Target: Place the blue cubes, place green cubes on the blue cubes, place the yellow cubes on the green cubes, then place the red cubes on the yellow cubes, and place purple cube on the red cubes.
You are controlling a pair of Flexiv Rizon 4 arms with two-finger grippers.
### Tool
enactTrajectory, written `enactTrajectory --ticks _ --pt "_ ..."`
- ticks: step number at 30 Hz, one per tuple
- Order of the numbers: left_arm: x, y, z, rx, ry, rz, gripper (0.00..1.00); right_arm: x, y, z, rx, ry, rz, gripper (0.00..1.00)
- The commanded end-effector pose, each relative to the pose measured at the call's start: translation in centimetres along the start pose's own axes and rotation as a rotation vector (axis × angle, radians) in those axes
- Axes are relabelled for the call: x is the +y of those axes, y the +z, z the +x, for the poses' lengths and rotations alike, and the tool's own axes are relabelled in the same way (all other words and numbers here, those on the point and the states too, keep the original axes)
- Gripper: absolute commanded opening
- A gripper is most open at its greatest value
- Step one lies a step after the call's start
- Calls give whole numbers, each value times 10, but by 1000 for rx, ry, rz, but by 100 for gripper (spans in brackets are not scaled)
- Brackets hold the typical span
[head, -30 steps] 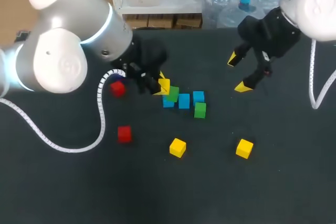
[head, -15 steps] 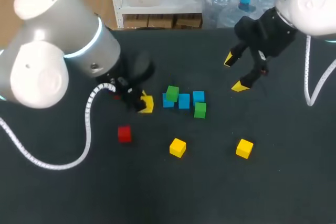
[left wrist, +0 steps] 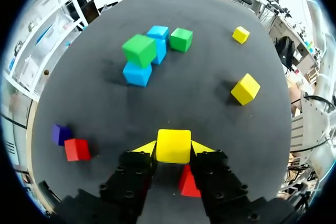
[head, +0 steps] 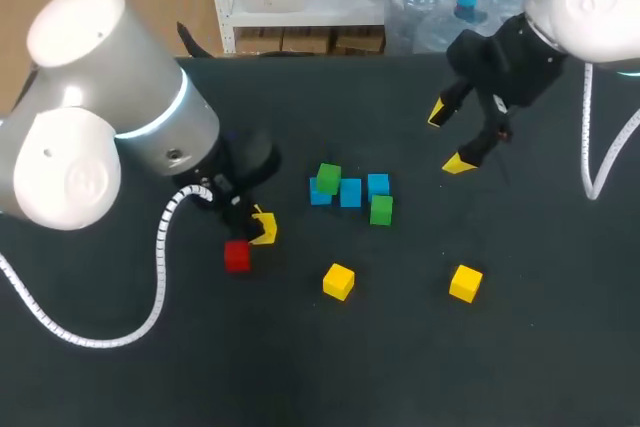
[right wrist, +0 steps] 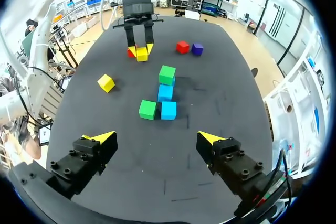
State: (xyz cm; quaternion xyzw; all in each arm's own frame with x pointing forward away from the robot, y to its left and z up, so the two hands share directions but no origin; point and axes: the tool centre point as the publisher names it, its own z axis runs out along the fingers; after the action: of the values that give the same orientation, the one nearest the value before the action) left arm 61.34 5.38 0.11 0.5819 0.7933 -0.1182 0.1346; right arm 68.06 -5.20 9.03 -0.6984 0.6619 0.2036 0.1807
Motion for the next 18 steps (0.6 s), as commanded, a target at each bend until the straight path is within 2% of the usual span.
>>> enactTrajectory --ticks 1,2,3,4,5,13,18 --pt "0 1 3 14 -4 2 1 1 1 -2 3 0 -1 100" --pt "0 1 3 8 -8 -3 38 1 1 -3 5 -2 -2 100" --pt "0 0 2 25 -15 -3 96 1 1 -3 5 -3 -3 100" --pt "-2 0 -4 53 9 -2 100 1 1 -3 8 -5 -5 100" --pt "-3 -1 -10 61 22 -1 100 1 1 -3 12 -6 -9 100" --pt "1 -6 -39 -15 114 -36 100 2 17 -7 46 -33 -101 100" --pt "10 -4 -52 -31 161 -44 100 6 43 -10 62 -35 -179 100"
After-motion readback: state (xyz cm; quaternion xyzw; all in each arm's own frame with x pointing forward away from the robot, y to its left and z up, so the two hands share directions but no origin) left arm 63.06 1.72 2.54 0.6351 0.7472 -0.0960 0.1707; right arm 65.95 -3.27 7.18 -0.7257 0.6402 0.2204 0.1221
